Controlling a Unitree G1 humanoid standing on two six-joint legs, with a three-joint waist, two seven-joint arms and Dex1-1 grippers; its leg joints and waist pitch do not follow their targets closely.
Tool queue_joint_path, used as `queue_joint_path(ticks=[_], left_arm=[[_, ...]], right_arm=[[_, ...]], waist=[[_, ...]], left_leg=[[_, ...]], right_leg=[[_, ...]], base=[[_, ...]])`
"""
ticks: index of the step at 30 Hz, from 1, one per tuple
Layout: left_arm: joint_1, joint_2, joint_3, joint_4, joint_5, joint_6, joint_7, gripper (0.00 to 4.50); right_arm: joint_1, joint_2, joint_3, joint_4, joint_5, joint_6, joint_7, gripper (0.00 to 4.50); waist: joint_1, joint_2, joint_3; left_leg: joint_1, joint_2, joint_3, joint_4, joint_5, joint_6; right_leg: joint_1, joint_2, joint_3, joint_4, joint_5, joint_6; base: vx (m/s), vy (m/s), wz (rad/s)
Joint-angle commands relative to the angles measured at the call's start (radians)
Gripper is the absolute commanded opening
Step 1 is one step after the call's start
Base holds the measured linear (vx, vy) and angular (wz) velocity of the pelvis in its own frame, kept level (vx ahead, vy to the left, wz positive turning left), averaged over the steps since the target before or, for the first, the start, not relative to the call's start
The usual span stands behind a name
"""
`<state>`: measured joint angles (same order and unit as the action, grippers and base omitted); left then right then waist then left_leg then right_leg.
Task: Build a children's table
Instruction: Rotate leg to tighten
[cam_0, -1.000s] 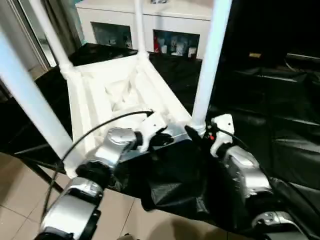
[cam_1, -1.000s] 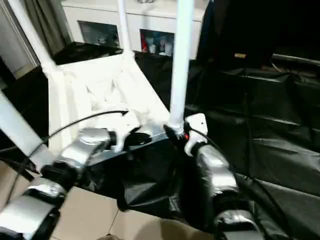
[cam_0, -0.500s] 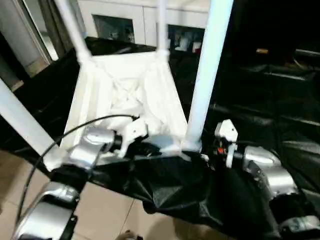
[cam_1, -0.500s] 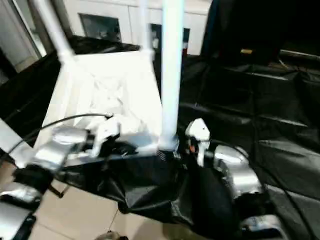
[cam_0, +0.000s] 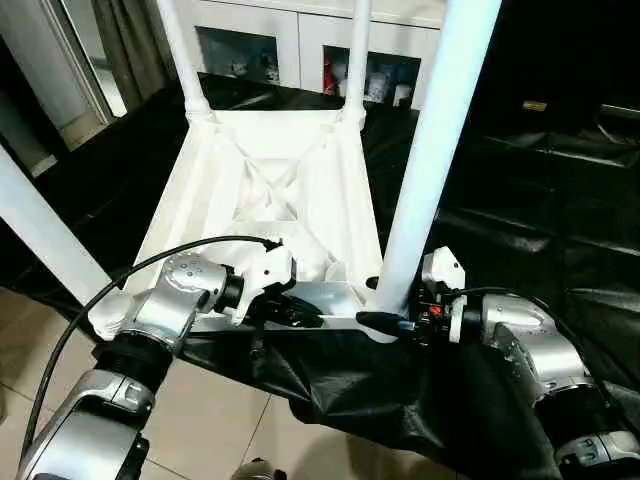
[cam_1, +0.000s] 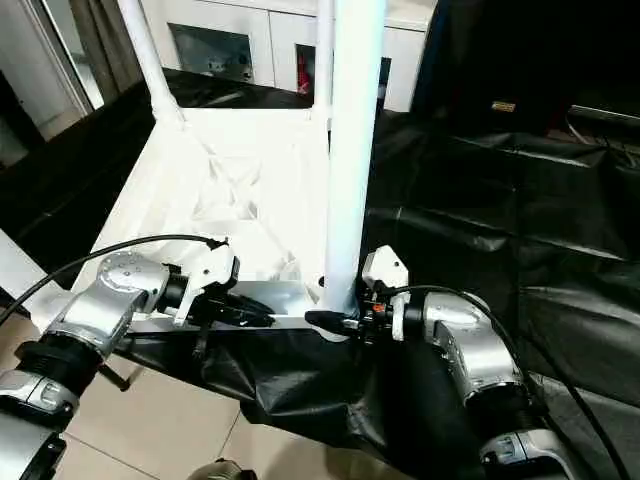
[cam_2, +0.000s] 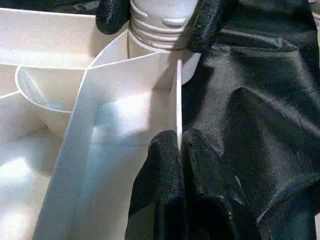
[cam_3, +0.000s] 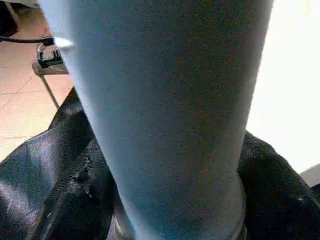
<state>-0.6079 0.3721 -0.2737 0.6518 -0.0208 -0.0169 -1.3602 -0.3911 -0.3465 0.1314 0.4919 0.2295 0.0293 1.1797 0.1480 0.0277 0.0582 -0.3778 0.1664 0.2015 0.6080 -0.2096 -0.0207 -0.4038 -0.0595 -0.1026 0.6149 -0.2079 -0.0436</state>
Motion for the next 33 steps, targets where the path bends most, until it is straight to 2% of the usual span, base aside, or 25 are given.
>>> queue_joint_path(ticks=[1, 3, 4, 5, 6, 8, 10, 11, 12, 13, 14, 15, 16, 18, 19, 20, 22, 23, 24, 26, 28, 29, 31, 32, 33], left_arm=[[-0.005, -0.018, -0.002, 0.016, 0.010, 0.002, 0.045, 0.00], [-0.028, -0.046, 0.020, 0.066, 0.033, -0.004, 0.162, 0.00], [-0.028, -0.046, 0.020, 0.066, 0.033, -0.004, 0.162, 0.00], [-0.042, -0.063, 0.032, 0.094, 0.041, 0.008, 0.222, 0.00], [-0.056, -0.081, 0.042, 0.118, 0.046, 0.018, 0.277, 0.00], [-0.069, -0.105, 0.051, 0.141, 0.049, 0.028, 0.330, 0.00], [-0.088, -0.141, 0.060, 0.167, 0.051, 0.041, 0.400, 0.00], [-0.098, -0.156, 0.061, 0.181, 0.056, 0.044, 0.435, 0.00], [-0.108, -0.171, 0.060, 0.193, 0.063, 0.046, 0.469, 0.00], [-0.128, -0.200, 0.064, 0.221, 0.072, 0.050, 0.536, 0.00], [-0.135, -0.215, 0.067, 0.228, 0.070, 0.054, 0.555, 0.00], [-0.139, -0.225, 0.069, 0.233, 0.067, 0.057, 0.564, 0.00], [-0.143, -0.233, 0.069, 0.238, 0.069, 0.055, 0.569, 0.00], [-0.147, -0.247, 0.062, 0.243, 0.074, 0.048, 0.567, 0.00], [-0.147, -0.252, 0.056, 0.241, 0.075, 0.040, 0.551, 0.00], [-0.147, -0.253, 0.054, 0.241, 0.075, 0.037, 0.544, 0.00], [-0.139, -0.240, 0.042, 0.237, 0.071, 0.012, 0.491, 0.00], [-0.134, -0.232, 0.039, 0.233, 0.068, 0.003, 0.467, 0.00], [-0.131, -0.227, 0.036, 0.231, 0.066, -0.002, 0.452, 0.00], [-0.125, -0.217, 0.035, 0.225, 0.063, -0.008, 0.429, 0.00], [-0.109, -0.192, 0.029, 0.203, 0.052, -0.018, 0.357, 0.00], [-0.094, -0.161, 0.016, 0.182, 0.048, -0.031, 0.287, 0.00], [-0.088, -0.145, 0.011, 0.172, 0.043, -0.036, 0.251, 0.00], [-0.078, -0.123, 0.007, 0.158, 0.032, -0.042, 0.189, 0.00], [-0.073, -0.112, 0.007, 0.148, 0.023, -0.039, 0.154, 0.00]], right_arm=[[0.010, 0.024, 0.015, 0.006, 0.000, -0.008, -0.017, 2.81], [0.009, 0.059, -0.003, 0.069, -0.050, -0.037, -0.162, 2.76], [0.009, 0.059, -0.003, 0.069, -0.050, -0.037, -0.162, 2.75], [0.004, 0.085, -0.021, 0.103, -0.064, -0.031, -0.249, 2.75], [-0.003, 0.112, -0.039, 0.133, -0.075, -0.026, -0.336, 2.75], [-0.013, 0.146, -0.062, 0.163, -0.080, -0.012, -0.436, 2.74], [-0.034, 0.198, -0.097, 0.204, -0.085, -0.001, -0.580, 2.74], [-0.046, 0.222, -0.114, 0.224, -0.084, 0.007, -0.642, 2.74], [-0.059, 0.245, -0.128, 0.242, -0.082, 0.012, -0.698, 2.74], [-0.083, 0.282, -0.141, 0.277, -0.084, 0.008, -0.784, 2.74], [-0.091, 0.299, -0.135, 0.284, -0.091, 0.005, -0.805, 2.74], [-0.095, 0.309, -0.129, 0.287, -0.097, 0.003, -0.814, 2.74], [-0.099, 0.318, -0.121, 0.287, -0.107, -0.002, -0.816, 2.74], [-0.106, 0.332, -0.093, 0.285, -0.132, -0.023, -0.796, 2.74], [-0.105, 0.331, -0.061, 0.273, -0.150, -0.061, -0.746, 2.74], [-0.104, 0.330, -0.053, 0.270, -0.155, -0.075, -0.731, 2.74], [-0.103, 0.318, -0.053, 0.250, -0.129, -0.092, -0.649, 3.30], [-0.102, 0.312, -0.058, 0.239, -0.112, -0.088, -0.617, 3.44], [-0.103, 0.308, -0.060, 0.232, -0.103, -0.085, -0.598, 3.47], [-0.100, 0.293, -0.050, 0.221, -0.099, -0.087, -0.565, 3.53], [-0.086, 0.249, -0.014, 0.188, -0.100, -0.091, -0.460, 3.53], [-0.063, 0.200, 0.019, 0.141, -0.090, -0.082, -0.329, 3.53], [-0.055, 0.178, 0.027, 0.120, -0.077, -0.068, -0.272, 3.53], [-0.047, 0.147, 0.027, 0.095, -0.056, -0.052, -0.200, 3.53], [-0.045, 0.131, 0.023, 0.082, -0.042, -0.040, -0.169, 3.53]], waist=[[0.001, -0.012, -0.073], [-0.002, -0.009, -0.070], [-0.004, -0.009, -0.066], [-0.008, -0.010, -0.063], [-0.010, -0.007, -0.058], [-0.015, -0.009, -0.055], [-0.021, -0.005, -0.049], [-0.023, 0.002, -0.042], [-0.030, -0.006, -0.043], [-0.029, 0.005, -0.045], [-0.034, 0.001, -0.046], [-0.035, 0.006, -0.047], [-0.035, 0.002, -0.047], [-0.034, 0.002, -0.051], [-0.032, 0.013, -0.052], [-0.034, 0.008, -0.053], [-0.031, 0.006, -0.057], [-0.031, 0.006, -0.058], [-0.032, 0.007, -0.058], [-0.030, 0.008, -0.061], [-0.029, 0.007, -0.062], [-0.027, 0.004, -0.062], [-0.026, 0.006, -0.066], [-0.027, 0.007, -0.066], [-0.024, 0.006, -0.070]], left_leg=[[0.012, 0.090, -0.042, -0.061, -0.019, 0.127], [0.014, 0.089, -0.042, -0.064, -0.046, 0.107], [0.016, 0.088, -0.042, -0.067, -0.067, 0.094], [0.019, 0.086, -0.042, -0.072, -0.102, 0.070], [0.026, 0.087, -0.046, -0.078, -0.145, 0.042], [0.031, 0.086, -0.048, -0.083, -0.180, 0.019], [0.035, 0.087, -0.049, -0.090, -0.206, 0.007], [0.044, 0.084, -0.052, -0.092, -0.254, -0.008], [0.047, 0.080, -0.054, -0.093, -0.273, -0.017], [0.045, 0.080, -0.057, -0.093, -0.264, -0.021], [0.047, 0.081, -0.056, -0.094, -0.260, -0.020], [0.047, 0.081, -0.056, -0.093, -0.256, -0.019], [0.044, 0.079, -0.053, -0.092, -0.242, -0.009], [0.038, 0.080, -0.051, -0.091, -0.214, 0.012], [0.037, 0.081, -0.053, -0.091, -0.210, 0.013], [0.034, 0.082, -0.051, -0.090, -0.208, 0.017], [0.035, 0.081, -0.048, -0.087, -0.187, 0.031], [0.029, 0.081, -0.049, -0.087, -0.167, 0.044], [0.025, 0.081, -0.048, -0.086, -0.158, 0.054], [0.025, 0.084, -0.047, -0.085, -0.143, 0.062], [0.023, 0.084, -0.047, -0.083, -0.130, 0.065], [0.020, 0.084, -0.046, -0.082, -0.129, 0.072], [0.017, 0.088, -0.047, -0.079, -0.113, 0.091], [0.019, 0.089, -0.045, -0.080, -0.112, 0.095], [0.021, 0.089, -0.045, -0.077, -0.097, 0.100]], right_leg=[[0.058, -0.123, 0.071, -0.054, -0.023, -0.210], [0.055, -0.125, 0.071, -0.064, -0.068, -0.207], [0.054, -0.126, 0.072, -0.070, -0.103, -0.203], [0.056, -0.128, 0.073, -0.079, -0.176, -0.192], [0.055, -0.130, 0.073, -0.092, -0.260, -0.176], [0.056, -0.131, 0.074, -0.103, -0.352, -0.151], [0.053, -0.130, 0.076, -0.111, -0.392, -0.136], [0.047, -0.134, 0.076, -0.122, -0.460, -0.126], [0.051, -0.136, 0.074, -0.127, -0.511, -0.112], [0.053, -0.138, 0.075, -0.126, -0.507, -0.107], [0.050, -0.134, 0.076, -0.128, -0.490, -0.106], [0.051, -0.134, 0.076, -0.127, -0.477, -0.109], [0.053, -0.132, 0.078, -0.126, -0.446, -0.111], [0.055, -0.130, 0.080, -0.116, -0.386, -0.125], [0.056, -0.131, 0.080, -0.114, -0.373, -0.130], [0.057, -0.130, 0.079, -0.113, -0.348, -0.133], [0.059, -0.131, 0.081, -0.108, -0.315, -0.146], [0.064, -0.129, 0.079, -0.103, -0.290, -0.153], [0.065, -0.128, 0.077, -0.101, -0.273, -0.155], [0.064, -0.128, 0.077, -0.097, -0.252, -0.159], [0.066, -0.128, 0.075, -0.095, -0.238, -0.163], [0.069, -0.127, 0.074, -0.092, -0.224, -0.165], [0.070, -0.126, 0.074, -0.083, -0.179, -0.170], [0.065, -0.123, 0.074, -0.082, -0.158, -0.180], [0.069, -0.125, 0.074, -0.076, -0.118, -0.192]], base=[[0.000, 0.000, 0.00], [0.000, 0.000, 0.00], [0.000, 0.000, 0.00], [0.000, 0.000, 0.00], [0.000, 0.000, 0.00], [0.000, 0.000, 0.00], [0.000, 0.000, 0.00], [0.000, 0.000, 0.00], [0.000, 0.000, 0.00], [0.000, 0.000, 0.00], [0.000, 0.000, 0.00], [0.000, 0.000, 0.00], [0.000, 0.000, 0.00], [0.000, 0.000, 0.00], [0.000, 0.000, 0.00], [0.000, 0.000, 0.00], [0.000, 0.000, 0.00], [0.000, 0.000, 0.00], [0.000, 0.000, 0.00], [0.000, 0.000, 0.00], [0.000, 0.000, 0.00], [0.000, 0.000, 0.00], [0.000, 0.000, 0.00], [0.000, 0.000, 0.00], [0.000, 0.000, 0.00]])
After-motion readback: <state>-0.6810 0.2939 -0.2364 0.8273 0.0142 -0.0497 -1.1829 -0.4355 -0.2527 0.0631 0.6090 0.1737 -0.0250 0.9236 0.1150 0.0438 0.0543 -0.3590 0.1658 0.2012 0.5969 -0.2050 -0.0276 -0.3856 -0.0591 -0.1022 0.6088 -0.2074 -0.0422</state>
